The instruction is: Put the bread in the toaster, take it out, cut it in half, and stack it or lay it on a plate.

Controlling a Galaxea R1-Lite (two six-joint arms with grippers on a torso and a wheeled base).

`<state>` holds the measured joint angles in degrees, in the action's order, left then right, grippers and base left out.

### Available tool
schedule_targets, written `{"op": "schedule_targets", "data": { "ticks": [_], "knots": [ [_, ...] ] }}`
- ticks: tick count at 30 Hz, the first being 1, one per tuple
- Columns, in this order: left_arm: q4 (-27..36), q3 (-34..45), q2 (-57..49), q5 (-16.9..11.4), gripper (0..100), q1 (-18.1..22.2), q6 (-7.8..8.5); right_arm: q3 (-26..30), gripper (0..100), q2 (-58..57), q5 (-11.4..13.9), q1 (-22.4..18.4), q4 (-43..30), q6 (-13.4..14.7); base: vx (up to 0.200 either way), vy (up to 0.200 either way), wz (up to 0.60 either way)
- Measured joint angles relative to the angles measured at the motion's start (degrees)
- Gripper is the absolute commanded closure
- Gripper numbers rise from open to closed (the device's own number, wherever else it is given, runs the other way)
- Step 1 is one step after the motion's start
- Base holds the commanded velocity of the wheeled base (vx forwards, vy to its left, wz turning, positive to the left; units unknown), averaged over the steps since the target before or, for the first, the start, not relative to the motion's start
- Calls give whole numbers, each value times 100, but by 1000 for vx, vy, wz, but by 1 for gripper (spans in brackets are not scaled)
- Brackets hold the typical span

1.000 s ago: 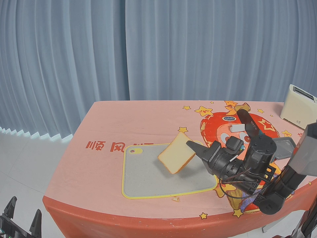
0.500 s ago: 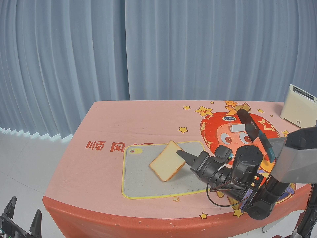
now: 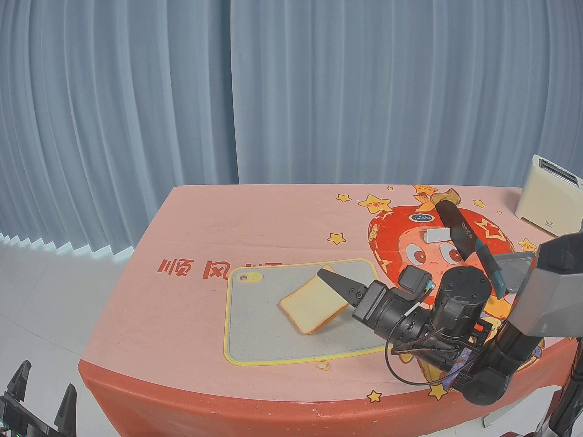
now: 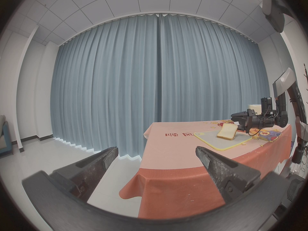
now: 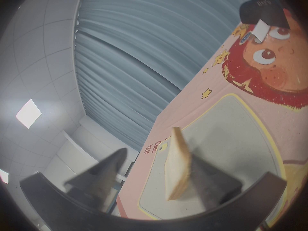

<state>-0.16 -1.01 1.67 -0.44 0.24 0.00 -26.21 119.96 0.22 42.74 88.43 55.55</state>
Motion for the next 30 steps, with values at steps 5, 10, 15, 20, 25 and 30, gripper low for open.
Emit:
{"op": "schedule_targets", "data": {
  "ticks": [5, 10, 15, 20, 25, 30],
  "knots": [
    [2, 0, 0, 0, 0, 0, 0, 0, 0, -188, -6, 34, -640, -134, 0, 0, 0],
    [2, 0, 0, 0, 0, 0, 0, -102, 0, -466, -88, 41, -1358, -156, 0, 0, 0],
    [2, 0, 0, 0, 0, 0, 0, -291, 0, -717, -141, -21, -2152, -128, 0, 0, 0],
    [2, 0, 0, 0, 0, 0, 0, -612, 0, -951, -240, -63, -2642, -93, 0, 0, 0],
    [2, 0, 0, 0, 0, -2, 0, -841, 0, -1073, -284, -60, -2981, 367, 0, 0, 0],
    [0, 0, 0, 0, 0, 0, 0, -827, 0, -1128, -325, -13, -3352, 575, 0, 0, 0]
  ]
}}
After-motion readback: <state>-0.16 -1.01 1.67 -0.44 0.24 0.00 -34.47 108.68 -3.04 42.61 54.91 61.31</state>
